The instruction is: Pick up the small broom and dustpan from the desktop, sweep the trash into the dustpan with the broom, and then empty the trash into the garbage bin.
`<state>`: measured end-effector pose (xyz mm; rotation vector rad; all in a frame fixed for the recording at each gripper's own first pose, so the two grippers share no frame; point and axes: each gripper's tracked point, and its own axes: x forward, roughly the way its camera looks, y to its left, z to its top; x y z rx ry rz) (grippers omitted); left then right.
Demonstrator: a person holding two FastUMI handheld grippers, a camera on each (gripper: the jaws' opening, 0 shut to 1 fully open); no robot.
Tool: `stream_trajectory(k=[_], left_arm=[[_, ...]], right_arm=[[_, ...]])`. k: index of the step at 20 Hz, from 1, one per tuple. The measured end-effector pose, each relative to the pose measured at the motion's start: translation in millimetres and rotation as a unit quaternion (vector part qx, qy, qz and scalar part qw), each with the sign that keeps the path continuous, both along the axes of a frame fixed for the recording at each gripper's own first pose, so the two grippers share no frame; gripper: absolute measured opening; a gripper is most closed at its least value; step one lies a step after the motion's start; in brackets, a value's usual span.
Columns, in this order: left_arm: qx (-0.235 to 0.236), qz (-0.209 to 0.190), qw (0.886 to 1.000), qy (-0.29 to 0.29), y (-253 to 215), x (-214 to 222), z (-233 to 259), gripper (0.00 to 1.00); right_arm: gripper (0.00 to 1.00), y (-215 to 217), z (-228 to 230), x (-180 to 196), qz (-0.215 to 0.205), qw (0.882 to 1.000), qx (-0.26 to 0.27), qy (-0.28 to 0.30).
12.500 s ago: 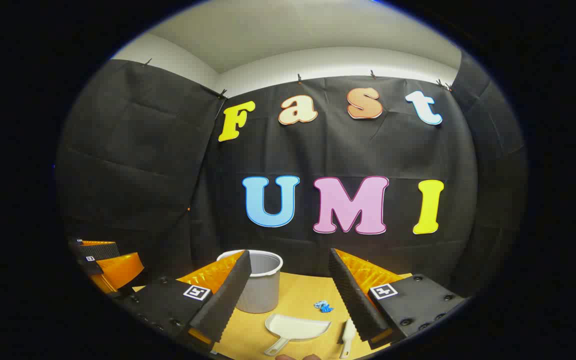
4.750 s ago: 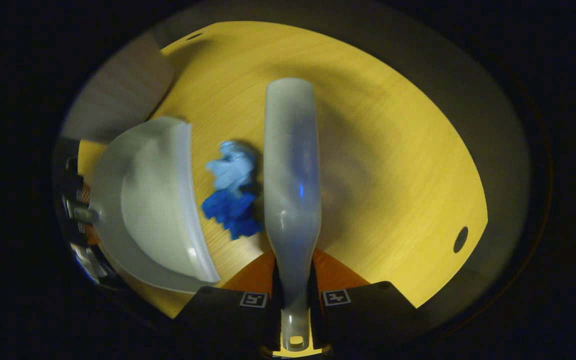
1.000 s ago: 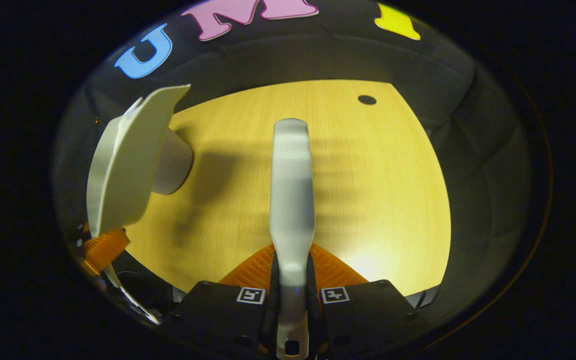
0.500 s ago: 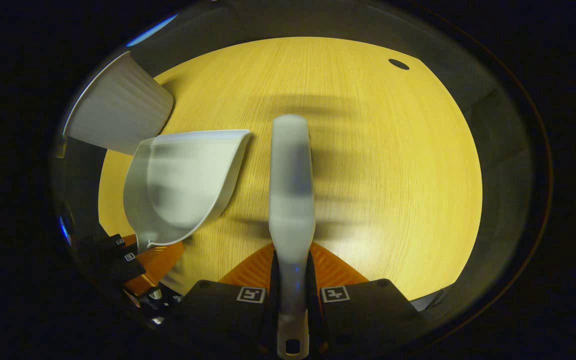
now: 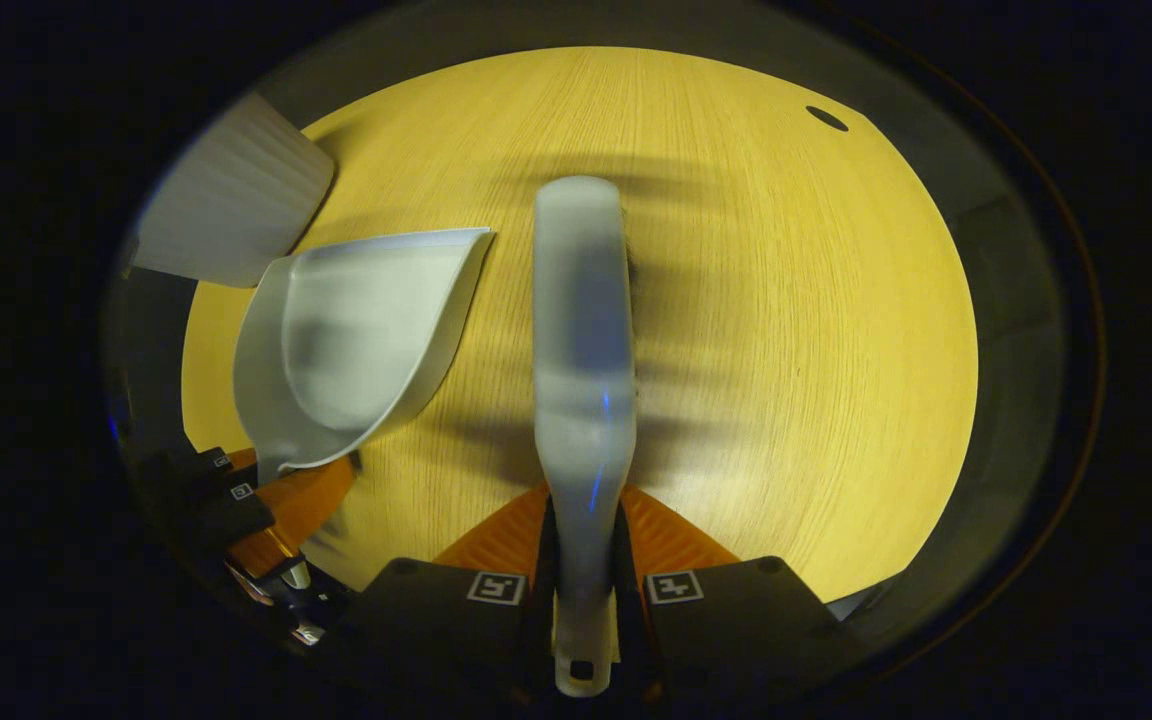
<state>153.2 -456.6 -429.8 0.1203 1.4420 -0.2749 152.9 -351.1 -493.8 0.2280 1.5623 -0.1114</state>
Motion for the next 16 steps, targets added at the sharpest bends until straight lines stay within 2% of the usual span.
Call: stream_trajectory(k=[1,2,3,4,6,9,11,16], left_arm=[[0.005,-0.004,1.000,-0.002,0,1,0,0.39],[0.005,-0.007,1.000,-0.004,-2,-1,3,0.70],[0.006,-0.009,1.000,-0.007,-3,-3,7,0.73],[0.004,-0.011,1.000,-0.011,-6,-5,11,0.77],[-0.003,-0.012,1.000,-0.016,-10,-10,20,0.77],[0.003,-0.008,0.999,-0.047,-7,-16,33,0.77],[-0.010,0.004,0.998,-0.063,-8,-22,41,0.77],[-0.063,0.001,0.989,-0.135,0,-24,48,0.77]], right_arm=[[0.47,0,1,2,-0.003,1.000,0.003,-0.004],[0.48,3,4,1,-0.008,1.000,0.009,-0.007],[0.66,5,8,3,-0.011,1.000,0.015,-0.012],[0.72,7,13,4,-0.010,1.000,0.020,-0.020],[0.96,9,22,5,-0.004,0.999,0.028,-0.038],[0.97,14,37,1,0.001,0.998,0.042,-0.055],[0.97,16,50,2,-0.003,0.996,0.046,-0.070],[0.97,7,93,-7,-0.008,0.991,0.009,-0.132]])
